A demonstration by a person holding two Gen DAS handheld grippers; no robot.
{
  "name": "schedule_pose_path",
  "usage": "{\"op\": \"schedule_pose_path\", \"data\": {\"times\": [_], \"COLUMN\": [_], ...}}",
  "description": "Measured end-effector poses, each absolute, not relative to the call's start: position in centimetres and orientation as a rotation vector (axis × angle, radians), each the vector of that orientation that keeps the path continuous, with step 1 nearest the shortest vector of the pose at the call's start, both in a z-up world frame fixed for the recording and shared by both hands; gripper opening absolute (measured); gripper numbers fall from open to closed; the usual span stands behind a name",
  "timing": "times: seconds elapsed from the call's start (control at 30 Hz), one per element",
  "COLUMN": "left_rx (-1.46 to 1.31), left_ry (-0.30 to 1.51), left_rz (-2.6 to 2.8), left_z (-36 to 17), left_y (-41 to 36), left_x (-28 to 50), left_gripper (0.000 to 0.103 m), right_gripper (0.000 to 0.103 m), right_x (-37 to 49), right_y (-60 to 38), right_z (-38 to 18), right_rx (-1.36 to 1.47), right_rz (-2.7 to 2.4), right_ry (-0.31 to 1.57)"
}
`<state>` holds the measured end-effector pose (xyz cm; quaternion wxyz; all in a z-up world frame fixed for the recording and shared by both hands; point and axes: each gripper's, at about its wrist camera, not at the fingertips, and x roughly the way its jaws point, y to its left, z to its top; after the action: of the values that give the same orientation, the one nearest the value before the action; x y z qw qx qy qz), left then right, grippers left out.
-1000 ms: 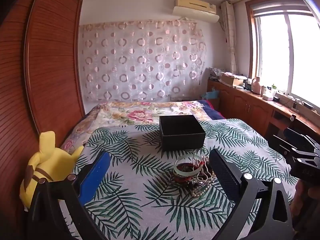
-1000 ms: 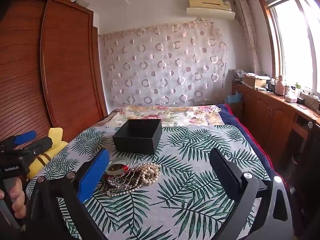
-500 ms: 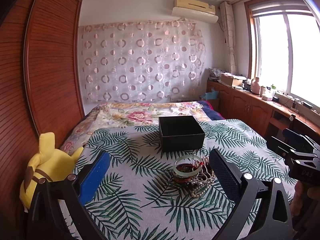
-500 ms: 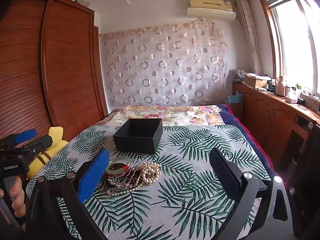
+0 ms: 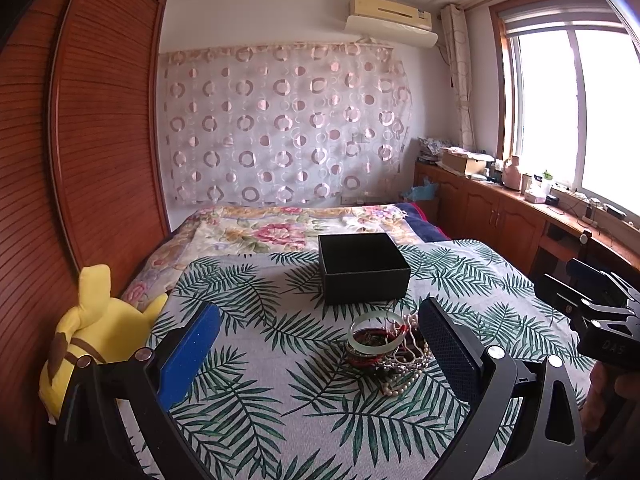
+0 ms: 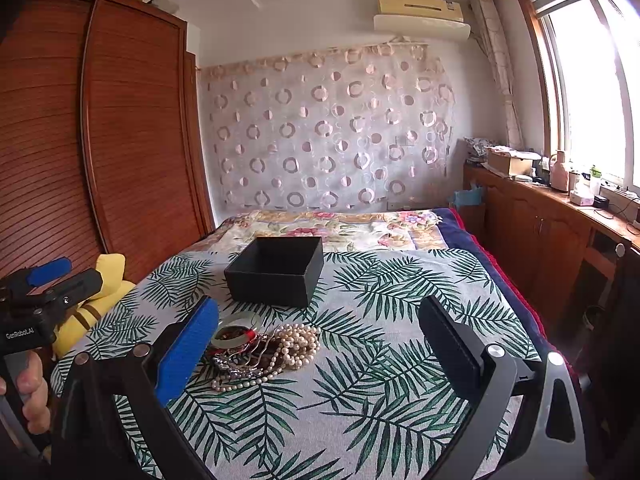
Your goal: Organize jewelry
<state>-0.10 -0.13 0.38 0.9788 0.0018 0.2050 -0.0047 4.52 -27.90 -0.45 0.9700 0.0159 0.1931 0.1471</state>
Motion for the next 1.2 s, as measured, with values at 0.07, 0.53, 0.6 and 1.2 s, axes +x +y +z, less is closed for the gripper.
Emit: {"op": "schedule_pose_path", "data": {"times": [0.07,0.53,0.6,1.2], "left_rx": [0.004,0.005,0.006,0.007], "left_ry": [0.411,0.406,0.405,0.408], "left_rz": [-0.009,-0.008,-0.008,-0.009], "left_z": [0.52,0.90,0.89,1.08], "left_y": [-0.11,0.01,-0.01,-0.07], "left_x": [-0.10,-0.20,-0.22,-0.30], "left_gripper": [0.096,0.096,0.096,0.096], "right_gripper": [0.101,0.101,0.101,0.101], "right_x": [4.53,4.54,4.52,4.42], "right_y": [-27.91,-27.93,-27.92,-27.84], "right_z": [-0.43,-0.61,-0.59,-0.60], "right_rx": [0.032,0.032,0.032,0.032], "right_rz": [0.298,0.299,0.299,0.301], "right_ry": [0.390,0.393,0.393,0.391]}}
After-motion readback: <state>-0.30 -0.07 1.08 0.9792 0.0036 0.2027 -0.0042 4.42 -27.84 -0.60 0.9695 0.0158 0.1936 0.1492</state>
